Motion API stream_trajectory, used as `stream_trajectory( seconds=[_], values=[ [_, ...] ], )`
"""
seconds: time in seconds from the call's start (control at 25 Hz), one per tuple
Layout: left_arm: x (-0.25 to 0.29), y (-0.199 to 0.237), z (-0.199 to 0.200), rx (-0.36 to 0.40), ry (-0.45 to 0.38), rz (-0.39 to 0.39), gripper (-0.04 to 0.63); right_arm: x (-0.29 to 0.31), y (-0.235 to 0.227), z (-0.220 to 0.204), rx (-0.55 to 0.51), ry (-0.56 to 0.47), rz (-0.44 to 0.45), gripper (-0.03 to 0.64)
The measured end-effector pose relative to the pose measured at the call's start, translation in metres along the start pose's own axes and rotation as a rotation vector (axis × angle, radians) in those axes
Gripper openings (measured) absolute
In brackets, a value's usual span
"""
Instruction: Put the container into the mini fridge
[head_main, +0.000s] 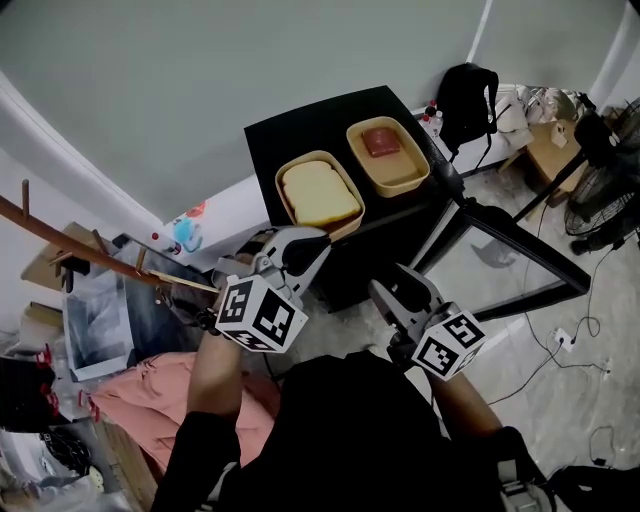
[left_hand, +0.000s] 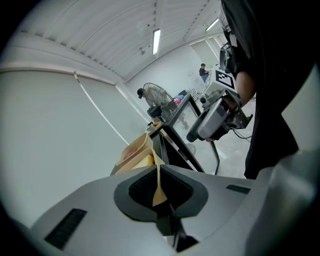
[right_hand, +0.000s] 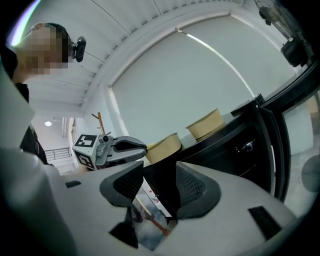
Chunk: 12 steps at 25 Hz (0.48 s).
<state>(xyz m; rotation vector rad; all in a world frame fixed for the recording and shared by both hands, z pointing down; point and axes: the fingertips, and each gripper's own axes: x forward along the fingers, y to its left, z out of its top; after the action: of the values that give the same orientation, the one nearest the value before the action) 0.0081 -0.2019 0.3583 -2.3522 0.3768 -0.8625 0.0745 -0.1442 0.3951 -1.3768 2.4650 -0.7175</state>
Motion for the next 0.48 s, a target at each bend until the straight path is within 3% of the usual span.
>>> stream_trajectory(
  seconds=[0.08, 0.16, 0.32, 0.48],
  values=[
    [-0.007, -0.007, 0.002, 0.001, -0.013, 0.002, 0.034, 0.004, 0.007, -0.005, 0.001, 0.021, 0.024, 0.215],
    [-0.014, -0.013, 0.004, -0.001, -0.028, 0.000, 0.034, 0.009, 0.013, -0.007, 0.076, 0.032, 0.067, 0.215],
    [-0.026, -0.022, 0.006, -0.012, -0.058, -0.003, 0.034, 0.021, 0.022, 0.002, 0.421, 0.030, 0.192, 0.261],
    [-0.036, -0.031, 0.010, -0.026, -0.073, -0.013, 0.034, 0.032, 0.023, 0.011, 0.630, 0.019, 0.247, 0.294]
  ],
)
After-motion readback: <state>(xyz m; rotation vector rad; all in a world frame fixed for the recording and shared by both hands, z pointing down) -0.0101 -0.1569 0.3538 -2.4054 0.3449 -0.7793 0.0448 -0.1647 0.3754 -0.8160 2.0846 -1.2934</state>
